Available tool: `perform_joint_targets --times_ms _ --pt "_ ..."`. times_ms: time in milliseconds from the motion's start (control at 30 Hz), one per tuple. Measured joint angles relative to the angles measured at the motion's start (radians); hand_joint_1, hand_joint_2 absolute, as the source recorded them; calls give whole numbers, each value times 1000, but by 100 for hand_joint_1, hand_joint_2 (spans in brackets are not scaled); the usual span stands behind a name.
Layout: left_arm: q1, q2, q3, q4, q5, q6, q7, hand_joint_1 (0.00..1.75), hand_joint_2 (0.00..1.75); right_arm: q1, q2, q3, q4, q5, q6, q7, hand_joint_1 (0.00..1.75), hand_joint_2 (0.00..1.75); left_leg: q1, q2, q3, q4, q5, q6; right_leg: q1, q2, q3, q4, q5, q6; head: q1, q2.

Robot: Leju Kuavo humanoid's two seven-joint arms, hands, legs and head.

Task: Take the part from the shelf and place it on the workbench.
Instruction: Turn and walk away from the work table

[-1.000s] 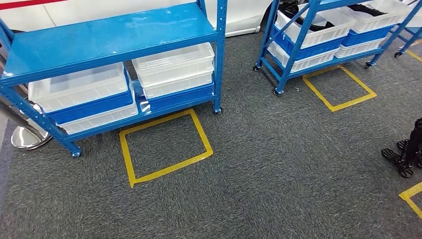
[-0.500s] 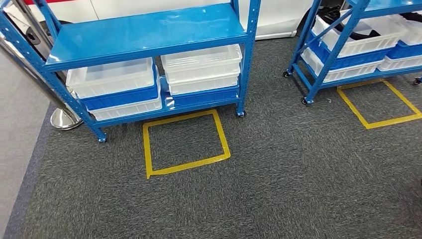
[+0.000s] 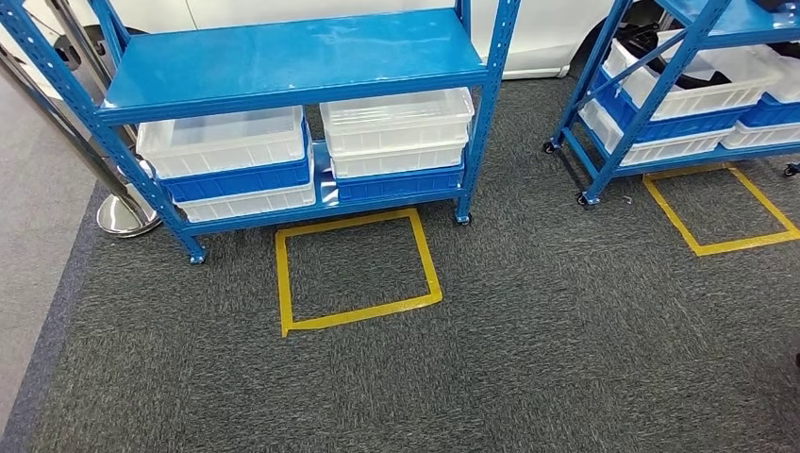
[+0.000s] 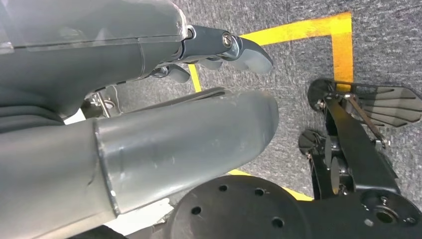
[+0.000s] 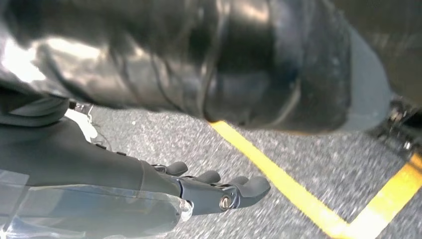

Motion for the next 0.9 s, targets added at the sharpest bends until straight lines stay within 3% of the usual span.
perform_joint_targets --times_ms 100,633,767,833,900 --pt "-1 0 0 0 -1 3 6 0 0 -1 0 0 0 0 2 0 0 0 0 0 1 0 -1 3 0 0 2 -4 1 8 0 0" --pt "-4 2 0 1 5 6 13 0 0 -3 3 0 0 0 15 1 0 0 -5 1 1 4 -5 10 -6 0 4 -6 1 20 0 0" --pt "-4 2 0 1 5 6 14 0 0 -7 6 0 -1 0 16 0 0 0 -5 -1 3 -6 -6 24 -10 -1 11 -11 -1 31 0 0" --pt "-5 2 0 1 6 6 14 0 0 -9 7 0 -2 0 16 0 0 0 2 -3 19 -27 0 36 -9 13 3 21 -24 36 1 0" --pt "-6 2 0 1 6 7 14 0 0 -8 7 0 -3 0 17 0 0 0 4 -4 30 -37 4 42 -9 33 -54 134 -81 34 1 0"
